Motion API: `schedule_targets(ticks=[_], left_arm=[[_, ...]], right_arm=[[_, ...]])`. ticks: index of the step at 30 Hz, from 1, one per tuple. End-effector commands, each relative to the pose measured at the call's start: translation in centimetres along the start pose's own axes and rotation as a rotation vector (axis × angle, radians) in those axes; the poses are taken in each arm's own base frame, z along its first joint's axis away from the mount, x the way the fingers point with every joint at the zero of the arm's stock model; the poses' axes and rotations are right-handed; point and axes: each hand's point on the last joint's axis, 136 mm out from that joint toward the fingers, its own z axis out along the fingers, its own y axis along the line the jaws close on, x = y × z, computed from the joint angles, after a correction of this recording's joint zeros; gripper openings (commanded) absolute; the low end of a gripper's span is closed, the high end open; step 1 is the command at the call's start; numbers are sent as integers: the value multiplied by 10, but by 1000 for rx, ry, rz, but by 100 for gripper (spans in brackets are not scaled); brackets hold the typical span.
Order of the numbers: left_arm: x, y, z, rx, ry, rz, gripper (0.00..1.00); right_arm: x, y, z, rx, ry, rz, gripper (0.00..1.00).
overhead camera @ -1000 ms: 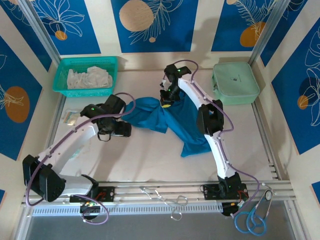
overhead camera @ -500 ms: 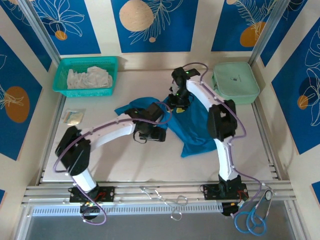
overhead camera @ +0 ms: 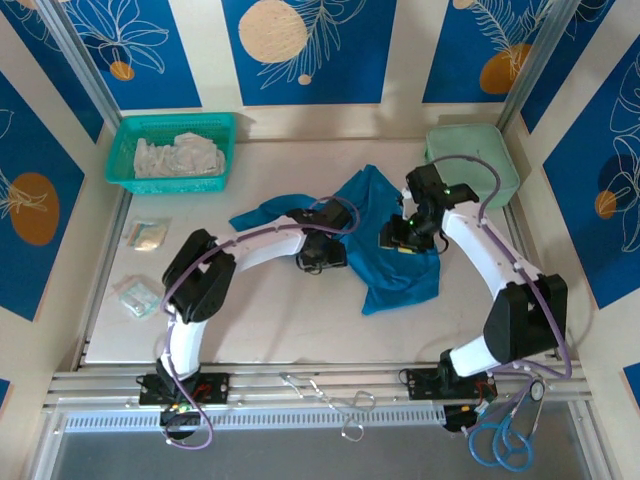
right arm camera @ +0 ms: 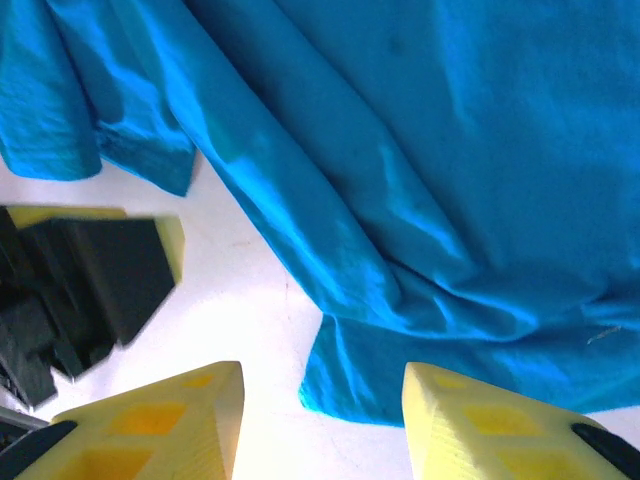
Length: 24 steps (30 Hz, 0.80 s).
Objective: Fold and stack the t-shirts
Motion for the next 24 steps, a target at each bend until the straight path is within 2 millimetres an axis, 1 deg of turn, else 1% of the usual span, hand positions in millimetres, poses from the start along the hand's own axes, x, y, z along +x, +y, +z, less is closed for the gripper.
schedule_targets(ticks=[1,5,9,10,12,15,16,17,18,21,24], left_arm=[[-11,10,7,-103,-20,-22,55],[-16,17,18,-176,-7,-12,49],[-14,29,29,-229,9,-10,45],[-14,31,32,-238,14,-8,42],[-12,36,37,-254,29,-4,33],[-10,39,41,-263,43,9,12],[-9,40,40,-268,44,14,3],[-10,41,36,-270,40,21,0],[-10,42,33,-274,36,29,0],[-10,47,11,-280,12,66,0],[-6,55,-24,-282,-2,112,0]], right_arm=[[3,5,-8,-68,-41,22,46],[10,1,-11,-83,-48,29,45],[14,-2,-14,-97,-55,38,44],[14,-3,-15,-102,-58,40,44],[15,-4,-16,-110,-63,47,44],[16,-6,-19,-118,-71,52,44],[16,-7,-20,-118,-73,56,43],[17,-8,-21,-119,-73,58,43],[18,-9,-22,-120,-76,62,43],[23,-10,-23,-126,-72,74,43],[30,-11,-17,-138,-56,106,43]])
